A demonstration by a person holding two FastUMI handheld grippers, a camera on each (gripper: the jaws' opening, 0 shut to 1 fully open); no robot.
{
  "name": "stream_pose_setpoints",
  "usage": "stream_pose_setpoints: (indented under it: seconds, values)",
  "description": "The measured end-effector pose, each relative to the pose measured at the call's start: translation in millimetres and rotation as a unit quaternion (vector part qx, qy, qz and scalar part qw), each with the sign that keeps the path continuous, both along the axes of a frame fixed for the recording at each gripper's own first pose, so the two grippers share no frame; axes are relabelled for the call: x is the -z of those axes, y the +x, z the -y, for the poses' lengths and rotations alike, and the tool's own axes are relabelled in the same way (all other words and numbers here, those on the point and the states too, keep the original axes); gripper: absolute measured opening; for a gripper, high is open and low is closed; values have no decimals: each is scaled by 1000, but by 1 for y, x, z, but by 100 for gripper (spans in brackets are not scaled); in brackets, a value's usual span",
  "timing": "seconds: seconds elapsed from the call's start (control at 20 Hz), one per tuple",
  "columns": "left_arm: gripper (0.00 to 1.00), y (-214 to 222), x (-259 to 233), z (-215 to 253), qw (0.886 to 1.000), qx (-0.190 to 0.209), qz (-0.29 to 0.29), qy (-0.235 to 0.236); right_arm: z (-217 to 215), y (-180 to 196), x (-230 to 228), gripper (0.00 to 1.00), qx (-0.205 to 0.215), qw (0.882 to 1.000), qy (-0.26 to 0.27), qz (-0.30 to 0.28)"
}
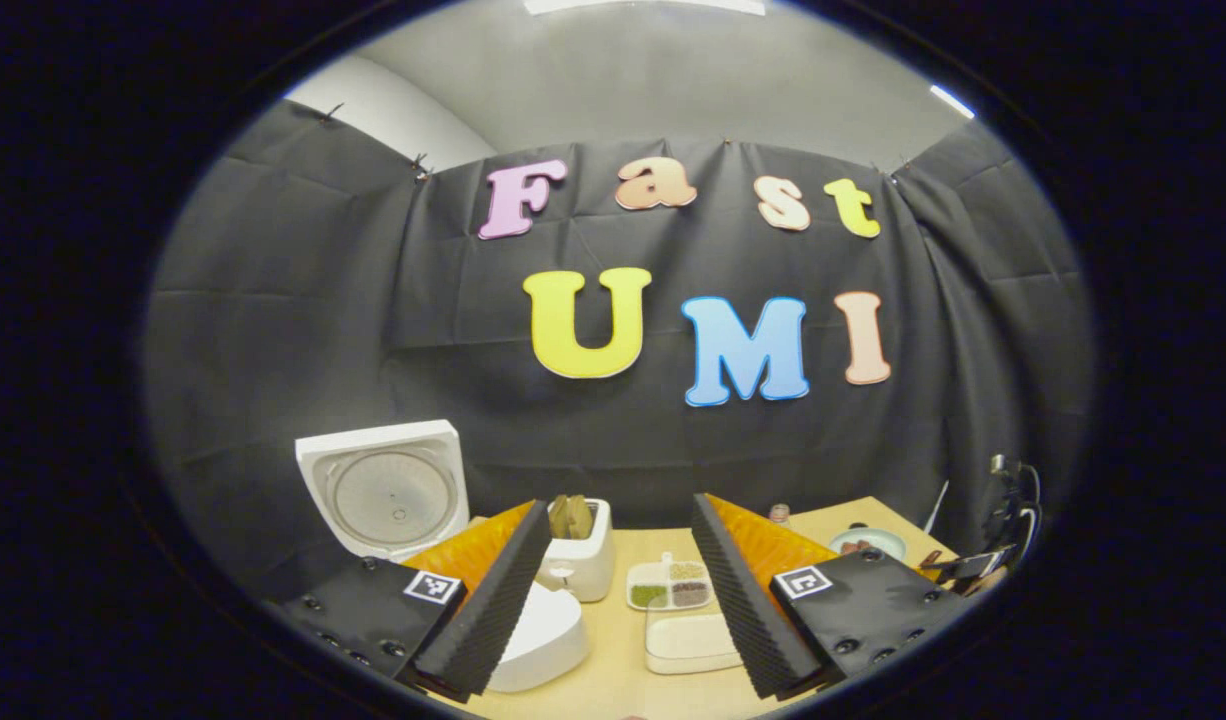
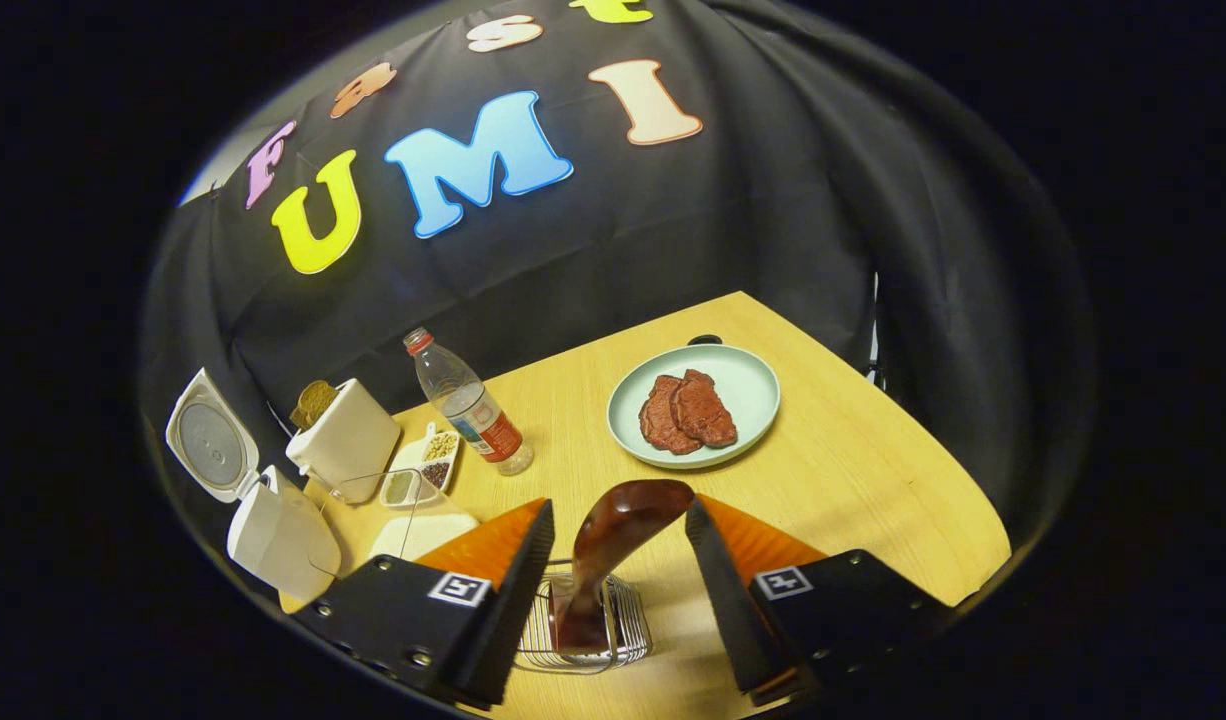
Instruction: Close the left gripper, press the button to open the rice cooker; take a wooden spoon from the chopstick holder with the right hand, scoop a spoonful of rice and pour it into the rice cooker, then put the wooden spoon back into the chopstick holder.
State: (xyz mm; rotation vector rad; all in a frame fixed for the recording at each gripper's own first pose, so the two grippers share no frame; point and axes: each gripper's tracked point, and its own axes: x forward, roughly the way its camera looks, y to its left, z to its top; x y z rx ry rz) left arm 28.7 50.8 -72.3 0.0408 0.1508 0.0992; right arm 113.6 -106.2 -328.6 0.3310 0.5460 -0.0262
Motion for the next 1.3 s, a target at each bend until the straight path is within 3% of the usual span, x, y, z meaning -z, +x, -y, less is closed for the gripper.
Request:
stream_pose_setpoints:
  seconds: [0.05, 0.1, 0.2, 0.4, 0.55, 0.6, 0.65, 0.9, 1.15, 1.3]
  values:
    - [98, 0, 1, 5, 1000, 9, -1, -8, -2, 3, 2, 71, -2, 1000, 10, 3]
    - [95, 1, 0, 7, 1000, 13, -1, -8, -2, 5, 2, 68, 0, 1000, 14, 3]
    - [98, 4, 1, 5, 1000, 14, -5, 2, -13, 3, -4, 31, -9, 999, 50, 5]
    - [95, 2, -4, 16, 999, 34, 3, -6, -20, -2, -9, 10, -16, 998, 59, 3]
    - [98, -4, -14, 11, 999, 35, 22, 0, -22, -8, -25, 10, -18, 999, 40, 9]
    - [98, -5, -15, 9, 999, 36, 24, 3, -24, -11, -33, 5, -18, 999, 33, 17]
    - [98, -6, -14, 8, 999, 35, 24, 5, -27, -13, -44, 10, -24, 999, 29, 27]
    - [98, -11, -8, -5, 999, 33, 23, 1, -39, -24, -93, 9, -55, 996, -15, 75]
    - [95, -16, 6, -27, 1000, 25, 12, -1, -91, -13, -151, 9, -103, 987, 7, 127]
    - [98, -21, 11, -42, 1000, 19, 6, -11, -127, 3, -159, 9, -129, 982, 6, 138]
